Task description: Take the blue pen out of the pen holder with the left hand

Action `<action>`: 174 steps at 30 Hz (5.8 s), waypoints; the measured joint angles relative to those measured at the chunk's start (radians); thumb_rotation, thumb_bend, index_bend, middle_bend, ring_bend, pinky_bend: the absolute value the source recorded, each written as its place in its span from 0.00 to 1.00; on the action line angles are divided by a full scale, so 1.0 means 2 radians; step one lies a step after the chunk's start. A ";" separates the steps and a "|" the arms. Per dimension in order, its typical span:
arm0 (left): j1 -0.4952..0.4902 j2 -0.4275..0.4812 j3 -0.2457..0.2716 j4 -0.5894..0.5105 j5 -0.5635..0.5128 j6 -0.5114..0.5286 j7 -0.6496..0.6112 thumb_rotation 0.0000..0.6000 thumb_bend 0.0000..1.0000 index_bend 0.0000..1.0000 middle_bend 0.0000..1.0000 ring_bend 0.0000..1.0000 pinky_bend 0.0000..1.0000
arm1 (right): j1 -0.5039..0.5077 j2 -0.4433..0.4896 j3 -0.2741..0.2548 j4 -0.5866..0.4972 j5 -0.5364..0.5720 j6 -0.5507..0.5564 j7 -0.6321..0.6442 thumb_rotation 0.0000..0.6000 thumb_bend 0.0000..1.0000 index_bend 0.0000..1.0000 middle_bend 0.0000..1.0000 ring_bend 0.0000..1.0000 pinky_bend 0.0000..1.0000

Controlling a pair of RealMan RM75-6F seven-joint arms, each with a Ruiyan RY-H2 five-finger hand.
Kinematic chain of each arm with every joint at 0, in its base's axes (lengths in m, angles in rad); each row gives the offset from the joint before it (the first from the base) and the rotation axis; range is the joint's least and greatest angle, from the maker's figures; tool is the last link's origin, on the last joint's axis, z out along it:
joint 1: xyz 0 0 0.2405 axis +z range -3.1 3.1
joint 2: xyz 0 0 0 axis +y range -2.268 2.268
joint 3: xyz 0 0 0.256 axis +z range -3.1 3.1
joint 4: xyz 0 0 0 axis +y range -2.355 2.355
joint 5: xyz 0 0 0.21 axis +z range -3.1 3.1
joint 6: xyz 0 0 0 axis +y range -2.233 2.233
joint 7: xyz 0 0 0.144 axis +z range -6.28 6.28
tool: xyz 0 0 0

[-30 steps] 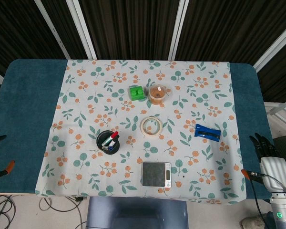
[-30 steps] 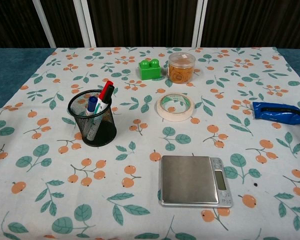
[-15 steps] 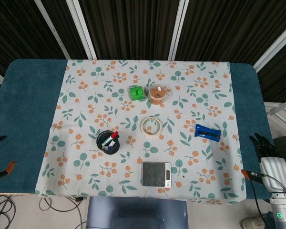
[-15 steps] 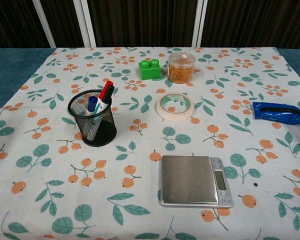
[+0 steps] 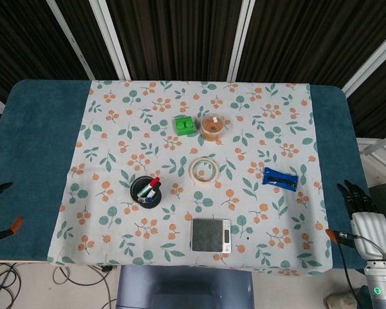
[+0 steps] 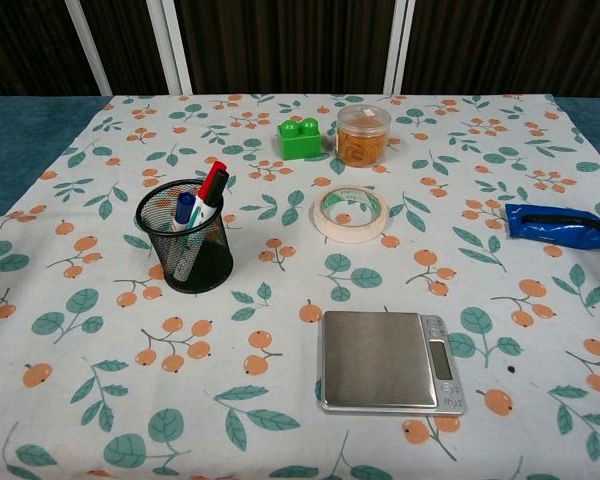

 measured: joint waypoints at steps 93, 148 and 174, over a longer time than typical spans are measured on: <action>-0.302 -0.192 -0.039 -0.086 -0.211 -0.210 0.256 1.00 0.36 0.49 0.00 0.00 0.00 | -0.001 0.004 0.000 -0.004 0.004 -0.004 0.007 1.00 0.13 0.07 0.00 0.04 0.17; -0.220 0.051 -0.034 -0.231 -0.047 -0.125 0.079 1.00 0.38 0.57 0.03 0.00 0.00 | -0.003 0.003 0.002 -0.008 0.012 -0.004 -0.002 1.00 0.13 0.08 0.00 0.04 0.17; -0.268 -0.078 -0.050 0.058 -0.040 -0.235 -0.144 1.00 0.38 0.56 0.04 0.00 0.00 | -0.003 0.004 0.002 -0.011 0.019 -0.010 -0.005 1.00 0.13 0.08 0.00 0.04 0.17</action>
